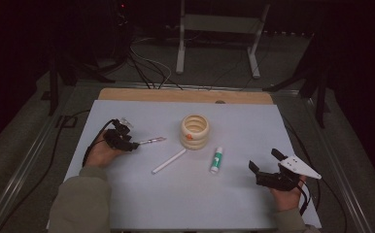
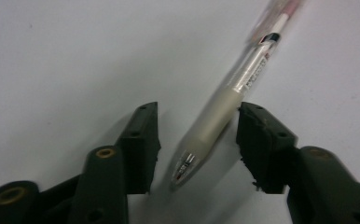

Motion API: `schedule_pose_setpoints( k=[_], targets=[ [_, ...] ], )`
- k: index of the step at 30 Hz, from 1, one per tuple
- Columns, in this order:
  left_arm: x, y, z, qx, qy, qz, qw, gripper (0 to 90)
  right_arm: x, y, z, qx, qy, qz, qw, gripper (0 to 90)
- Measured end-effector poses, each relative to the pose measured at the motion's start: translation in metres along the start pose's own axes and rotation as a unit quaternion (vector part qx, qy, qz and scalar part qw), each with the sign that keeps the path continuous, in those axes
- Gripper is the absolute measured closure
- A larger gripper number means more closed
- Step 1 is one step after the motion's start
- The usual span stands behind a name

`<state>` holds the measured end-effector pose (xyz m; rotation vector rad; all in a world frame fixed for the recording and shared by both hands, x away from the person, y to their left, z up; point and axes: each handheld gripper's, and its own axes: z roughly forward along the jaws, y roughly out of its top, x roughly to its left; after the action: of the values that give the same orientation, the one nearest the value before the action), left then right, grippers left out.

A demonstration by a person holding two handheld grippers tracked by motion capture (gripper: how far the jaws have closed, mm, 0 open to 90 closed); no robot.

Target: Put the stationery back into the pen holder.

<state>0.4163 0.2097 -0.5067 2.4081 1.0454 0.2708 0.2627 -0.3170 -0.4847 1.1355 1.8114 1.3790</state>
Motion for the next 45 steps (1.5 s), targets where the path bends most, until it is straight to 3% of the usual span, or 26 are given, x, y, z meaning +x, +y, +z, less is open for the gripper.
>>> schedule_pose_setpoints(
  k=[2, 3, 5, 7, 13, 17, 26, 35, 45],
  targets=[
    [0.000, 0.000, -0.001, 0.003, -0.004, 0.005, 1.0000, 65.7, 0.000, 0.000, 0.000, 0.000, 0.000, 0.000, 1.0000, 0.4],
    [-0.003, 0.002, -0.001, 0.015, -0.006, 0.020, 0.9997, 65.7, 0.000, 0.000, 0.000, 0.000, 0.000, -0.001, 1.0000, 0.3],
    [-0.006, 0.005, -0.002, 0.028, -0.013, 0.030, 0.9991, 76.4, 0.000, 0.000, 0.000, 0.001, 0.000, 0.000, 1.0000, 0.4],
    [-0.007, 0.007, -0.002, 0.041, -0.024, 0.029, 0.9985, 80.8, 0.000, 0.000, 0.000, 0.001, 0.000, -0.001, 1.0000, 0.4],
    [-0.006, 0.006, -0.003, 0.040, -0.029, 0.024, 0.9985, 81.4, 0.000, 0.000, 0.000, 0.000, 0.000, 0.000, 1.0000, 0.4],
    [-0.004, 0.002, -0.003, 0.023, -0.035, 0.013, 0.9990, 81.5, 0.000, 0.000, -0.001, 0.000, -0.001, 0.000, 1.0000, 0.4],
    [-0.009, 0.003, -0.006, -0.006, -0.022, 0.009, 0.9997, 81.5, 0.000, 0.000, -0.001, -0.001, -0.002, 0.000, 1.0000, 0.4],
    [-0.016, 0.009, -0.016, -0.029, -0.022, 0.019, 0.9992, 81.4, 0.000, 0.000, -0.001, -0.002, -0.003, 0.001, 1.0000, 0.3],
    [-0.028, 0.021, -0.036, -0.054, -0.024, 0.042, 0.9974, 81.4, 0.000, 0.000, -0.001, -0.001, -0.003, 0.000, 1.0000, 0.4]
  ],
)
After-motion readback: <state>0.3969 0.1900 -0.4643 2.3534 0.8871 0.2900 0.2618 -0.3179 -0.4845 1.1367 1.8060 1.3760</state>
